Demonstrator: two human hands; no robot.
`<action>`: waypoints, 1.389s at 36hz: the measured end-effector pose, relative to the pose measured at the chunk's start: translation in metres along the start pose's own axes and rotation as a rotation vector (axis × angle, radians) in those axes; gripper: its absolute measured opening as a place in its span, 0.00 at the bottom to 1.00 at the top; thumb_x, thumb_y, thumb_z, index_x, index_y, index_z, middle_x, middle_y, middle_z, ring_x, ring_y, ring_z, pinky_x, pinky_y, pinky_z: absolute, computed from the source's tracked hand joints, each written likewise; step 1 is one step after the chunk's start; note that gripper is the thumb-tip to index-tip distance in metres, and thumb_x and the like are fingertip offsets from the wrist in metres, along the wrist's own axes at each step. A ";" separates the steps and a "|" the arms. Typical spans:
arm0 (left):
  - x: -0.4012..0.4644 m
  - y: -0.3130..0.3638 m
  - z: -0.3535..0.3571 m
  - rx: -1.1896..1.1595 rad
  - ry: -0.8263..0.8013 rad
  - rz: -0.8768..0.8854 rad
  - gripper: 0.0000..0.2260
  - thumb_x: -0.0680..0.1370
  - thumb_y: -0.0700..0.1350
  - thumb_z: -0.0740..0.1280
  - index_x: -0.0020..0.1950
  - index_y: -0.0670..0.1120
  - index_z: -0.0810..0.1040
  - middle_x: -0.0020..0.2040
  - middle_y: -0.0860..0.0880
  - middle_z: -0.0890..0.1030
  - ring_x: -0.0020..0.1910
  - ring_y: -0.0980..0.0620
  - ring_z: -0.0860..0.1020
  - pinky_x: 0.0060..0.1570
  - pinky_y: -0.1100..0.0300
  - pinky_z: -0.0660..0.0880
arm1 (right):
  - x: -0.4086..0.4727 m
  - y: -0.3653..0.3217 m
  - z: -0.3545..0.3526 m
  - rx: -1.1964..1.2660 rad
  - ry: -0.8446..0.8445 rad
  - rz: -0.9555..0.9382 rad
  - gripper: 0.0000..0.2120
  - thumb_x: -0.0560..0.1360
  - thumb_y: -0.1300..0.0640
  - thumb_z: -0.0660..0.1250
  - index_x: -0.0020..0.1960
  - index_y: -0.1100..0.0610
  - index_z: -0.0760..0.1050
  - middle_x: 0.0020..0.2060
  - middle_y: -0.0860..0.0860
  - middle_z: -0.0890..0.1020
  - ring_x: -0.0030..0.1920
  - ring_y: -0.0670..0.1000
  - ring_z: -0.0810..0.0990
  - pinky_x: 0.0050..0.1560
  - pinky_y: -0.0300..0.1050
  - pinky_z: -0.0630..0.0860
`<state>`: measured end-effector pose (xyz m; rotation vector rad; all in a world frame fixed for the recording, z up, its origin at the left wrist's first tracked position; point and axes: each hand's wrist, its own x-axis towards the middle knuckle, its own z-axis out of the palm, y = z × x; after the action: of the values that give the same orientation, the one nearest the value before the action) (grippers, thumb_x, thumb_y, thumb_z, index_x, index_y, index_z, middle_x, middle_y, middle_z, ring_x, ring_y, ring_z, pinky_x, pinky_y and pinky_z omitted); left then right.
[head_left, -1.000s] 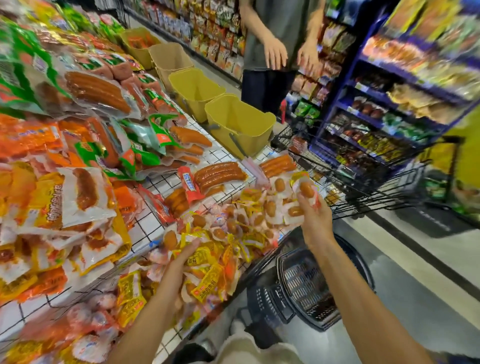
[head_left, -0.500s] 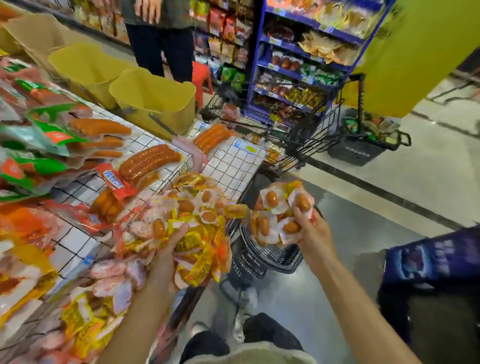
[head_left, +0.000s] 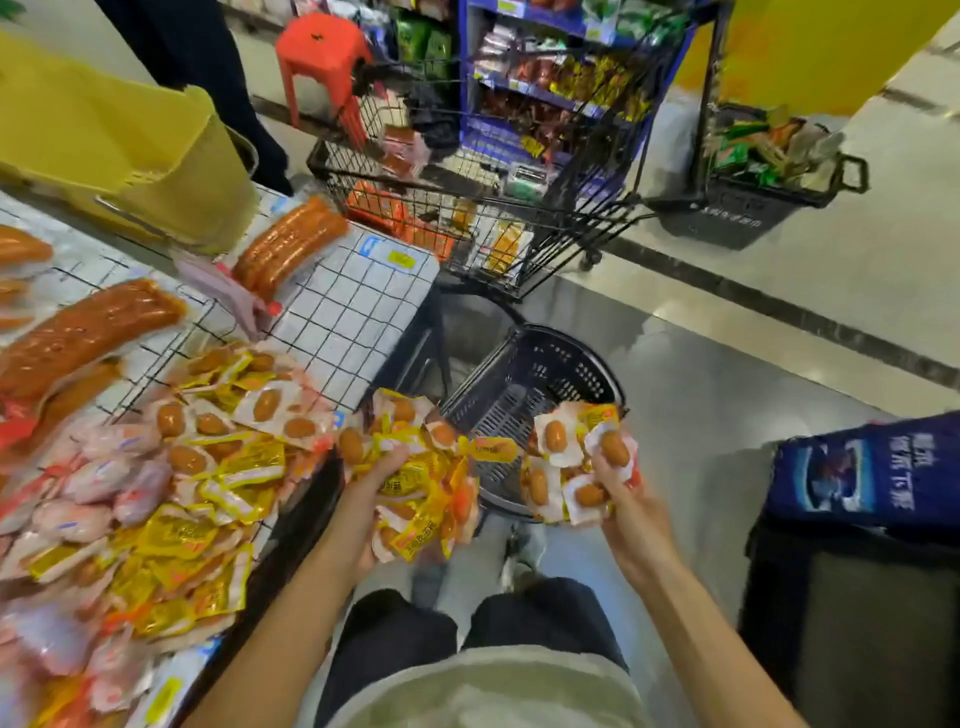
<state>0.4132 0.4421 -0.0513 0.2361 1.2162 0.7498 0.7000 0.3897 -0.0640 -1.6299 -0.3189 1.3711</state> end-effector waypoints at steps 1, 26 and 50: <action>0.012 -0.005 0.007 -0.004 0.006 -0.020 0.21 0.67 0.54 0.79 0.58 0.48 0.85 0.57 0.39 0.84 0.55 0.40 0.84 0.47 0.43 0.82 | 0.010 0.000 -0.009 -0.025 0.016 0.011 0.14 0.76 0.48 0.72 0.58 0.53 0.82 0.44 0.48 0.85 0.43 0.47 0.84 0.39 0.41 0.79; 0.426 -0.223 -0.019 0.309 0.175 -0.168 0.07 0.76 0.49 0.72 0.44 0.48 0.78 0.32 0.51 0.81 0.27 0.52 0.80 0.26 0.62 0.75 | 0.318 0.288 -0.006 0.188 0.325 0.327 0.11 0.80 0.53 0.69 0.60 0.55 0.82 0.50 0.54 0.87 0.49 0.54 0.85 0.51 0.51 0.83; 0.674 -0.337 -0.081 0.627 0.374 -0.154 0.21 0.79 0.36 0.68 0.72 0.46 0.72 0.65 0.44 0.80 0.62 0.44 0.80 0.56 0.51 0.79 | 0.525 0.485 0.019 0.219 0.694 0.631 0.17 0.80 0.51 0.70 0.63 0.61 0.80 0.50 0.58 0.84 0.42 0.57 0.82 0.36 0.43 0.83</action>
<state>0.5702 0.6016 -0.7755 0.5253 1.7891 0.2623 0.6870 0.5191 -0.7667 -1.9746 0.7818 1.1112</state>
